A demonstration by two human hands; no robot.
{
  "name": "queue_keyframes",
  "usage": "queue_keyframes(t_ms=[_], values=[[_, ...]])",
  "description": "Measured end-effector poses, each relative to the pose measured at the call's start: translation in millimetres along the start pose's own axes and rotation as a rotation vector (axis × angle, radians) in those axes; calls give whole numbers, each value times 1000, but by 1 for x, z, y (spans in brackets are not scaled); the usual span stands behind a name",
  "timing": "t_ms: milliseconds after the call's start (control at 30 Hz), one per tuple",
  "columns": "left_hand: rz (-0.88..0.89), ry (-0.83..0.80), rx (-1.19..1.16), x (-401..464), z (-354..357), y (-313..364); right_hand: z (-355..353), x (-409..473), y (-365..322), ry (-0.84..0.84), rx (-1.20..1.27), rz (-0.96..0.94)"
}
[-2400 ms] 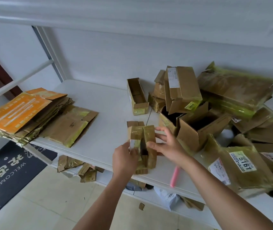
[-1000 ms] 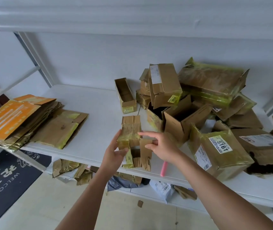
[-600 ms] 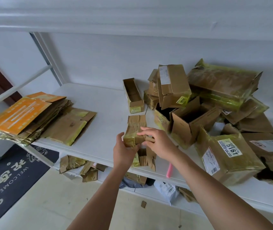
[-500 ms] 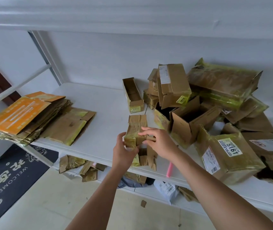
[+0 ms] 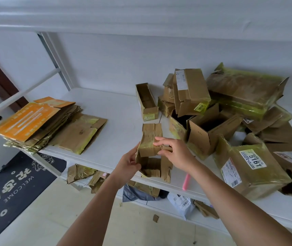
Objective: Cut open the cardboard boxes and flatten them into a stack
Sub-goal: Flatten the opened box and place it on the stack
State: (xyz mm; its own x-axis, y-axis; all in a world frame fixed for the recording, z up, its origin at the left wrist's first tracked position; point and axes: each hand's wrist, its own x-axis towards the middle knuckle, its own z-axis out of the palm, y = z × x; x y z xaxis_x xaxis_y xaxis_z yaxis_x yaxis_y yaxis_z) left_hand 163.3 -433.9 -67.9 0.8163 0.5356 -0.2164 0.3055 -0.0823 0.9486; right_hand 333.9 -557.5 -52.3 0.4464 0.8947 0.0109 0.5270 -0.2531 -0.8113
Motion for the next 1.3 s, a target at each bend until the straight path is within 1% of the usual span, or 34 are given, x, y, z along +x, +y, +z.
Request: queue_keyframes(t_ms=[100,167,300,400,500,600,633,700,767,833,867,933,1000,1033,1133,1233,1300], values=[[0,-5,2,1,-2,4,-1,2,-1,-12,7,6],[1,22,-25,3,0,10,-4,3,-5,-1,6,17],[-20,181,-2,17,7,24,-11,2,-11,163,-10,7],[-115,348,-78,28,8,35,-11,-7,-12,236,17,114],[-146,399,-81,32,9,43,-2,-21,-14,190,102,209],[-173,491,-114,34,12,48,11,-33,-14,87,251,198],[-185,513,-111,35,13,49,16,-34,-11,86,265,177],[-207,475,-51,36,14,48,20,-36,-4,152,230,159],[-216,359,-16,31,17,49,21,-34,2,229,156,174],[-213,224,123,27,22,46,18,-30,2,284,87,161],[-206,187,206,23,27,45,14,-28,-1,303,41,148],[-220,199,265,18,36,42,8,-24,-9,316,-60,102],[-238,222,188,14,42,39,5,-21,-11,289,-111,98],[-258,208,128,12,42,38,5,-21,-11,278,-114,108],[-331,66,-30,3,42,37,6,-24,-5,233,-119,146],[-341,-41,-70,-4,38,27,10,-29,0,179,-139,160],[-333,-98,-126,-7,36,20,10,-32,6,191,-129,195]])
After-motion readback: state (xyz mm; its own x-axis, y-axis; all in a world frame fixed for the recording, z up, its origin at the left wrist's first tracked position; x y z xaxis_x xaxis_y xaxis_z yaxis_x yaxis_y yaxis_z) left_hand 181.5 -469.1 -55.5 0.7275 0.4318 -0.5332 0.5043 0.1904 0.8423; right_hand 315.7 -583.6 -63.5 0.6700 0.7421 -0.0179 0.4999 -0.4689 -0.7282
